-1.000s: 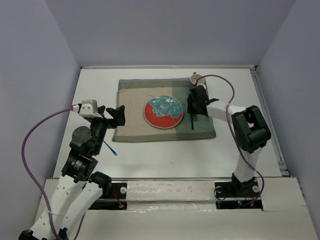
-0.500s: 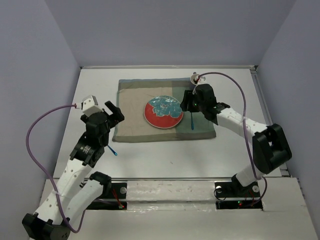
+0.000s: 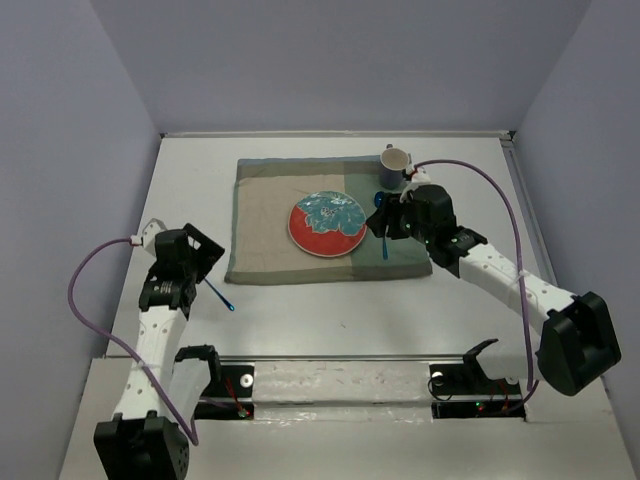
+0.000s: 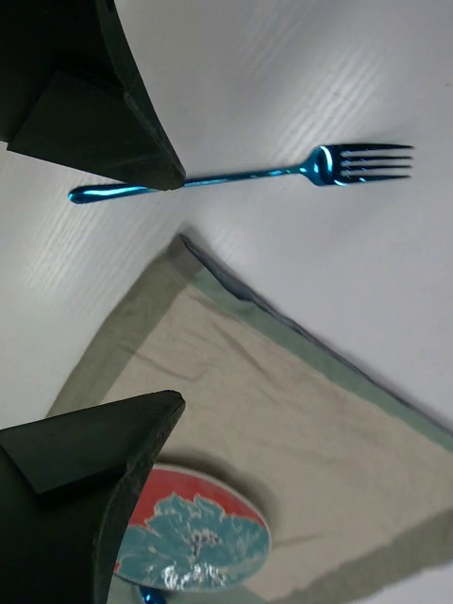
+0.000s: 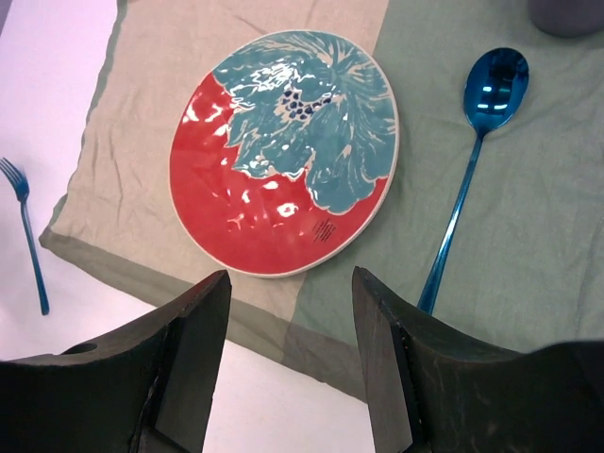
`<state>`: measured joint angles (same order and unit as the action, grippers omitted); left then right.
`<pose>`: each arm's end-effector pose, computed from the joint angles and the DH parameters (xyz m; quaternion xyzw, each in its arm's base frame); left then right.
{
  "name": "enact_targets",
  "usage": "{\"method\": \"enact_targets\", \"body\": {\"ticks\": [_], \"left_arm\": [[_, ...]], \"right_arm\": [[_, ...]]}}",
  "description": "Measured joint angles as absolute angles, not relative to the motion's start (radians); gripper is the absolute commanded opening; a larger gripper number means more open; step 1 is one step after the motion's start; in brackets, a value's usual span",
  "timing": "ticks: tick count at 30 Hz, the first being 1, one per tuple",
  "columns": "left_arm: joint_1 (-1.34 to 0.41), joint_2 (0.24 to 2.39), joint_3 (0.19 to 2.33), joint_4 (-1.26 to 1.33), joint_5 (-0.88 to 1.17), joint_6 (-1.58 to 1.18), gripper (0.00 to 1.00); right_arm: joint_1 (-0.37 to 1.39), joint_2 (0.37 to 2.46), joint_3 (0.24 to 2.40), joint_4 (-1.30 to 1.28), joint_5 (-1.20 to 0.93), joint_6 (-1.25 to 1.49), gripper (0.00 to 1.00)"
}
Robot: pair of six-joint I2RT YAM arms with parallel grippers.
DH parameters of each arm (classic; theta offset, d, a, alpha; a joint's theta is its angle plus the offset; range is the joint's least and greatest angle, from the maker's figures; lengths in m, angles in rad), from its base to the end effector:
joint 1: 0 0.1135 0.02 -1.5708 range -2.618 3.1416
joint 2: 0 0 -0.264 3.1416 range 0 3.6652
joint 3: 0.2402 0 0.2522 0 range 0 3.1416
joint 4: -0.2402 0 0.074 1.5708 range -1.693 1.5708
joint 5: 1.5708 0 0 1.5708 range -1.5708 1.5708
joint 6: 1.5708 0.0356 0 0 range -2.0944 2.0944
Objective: Set the dinner table for one person
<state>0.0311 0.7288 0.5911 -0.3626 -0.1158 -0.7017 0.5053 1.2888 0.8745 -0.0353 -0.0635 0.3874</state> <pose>0.1697 0.0094 0.2627 -0.3352 0.7911 -0.1206 0.4972 0.2558 0.1441 0.2758 -0.0667 0.8440 0.2537 0.4678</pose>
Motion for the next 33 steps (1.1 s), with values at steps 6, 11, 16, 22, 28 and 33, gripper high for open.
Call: {"method": "enact_targets", "body": {"ticks": [6,11,16,22,28,33], "left_arm": [[0.080,0.847,0.567,-0.379,-0.103,-0.725,0.79],[0.081,0.910,0.529,-0.318,-0.179,-0.741,0.77],[0.085,1.057,0.498,-0.256,-0.235,-0.742,0.71],[0.087,1.101,0.474,-0.212,-0.261,-0.754,0.56],[0.087,1.169,0.466,-0.139,-0.274,-0.779,0.41],[0.087,1.193,0.456,-0.087,-0.287,-0.794,0.33]], "right_arm": [[0.505,1.276,0.832,-0.019,-0.072,0.391,0.59],[0.505,1.242,0.818,-0.014,-0.071,0.392,0.59],[0.505,1.234,0.818,-0.006,-0.072,0.393,0.59],[0.505,1.245,0.818,0.009,-0.080,0.393,0.58],[0.505,1.245,0.818,0.009,-0.094,0.397,0.58],[0.505,1.245,0.818,0.009,-0.109,0.400,0.59]]}}
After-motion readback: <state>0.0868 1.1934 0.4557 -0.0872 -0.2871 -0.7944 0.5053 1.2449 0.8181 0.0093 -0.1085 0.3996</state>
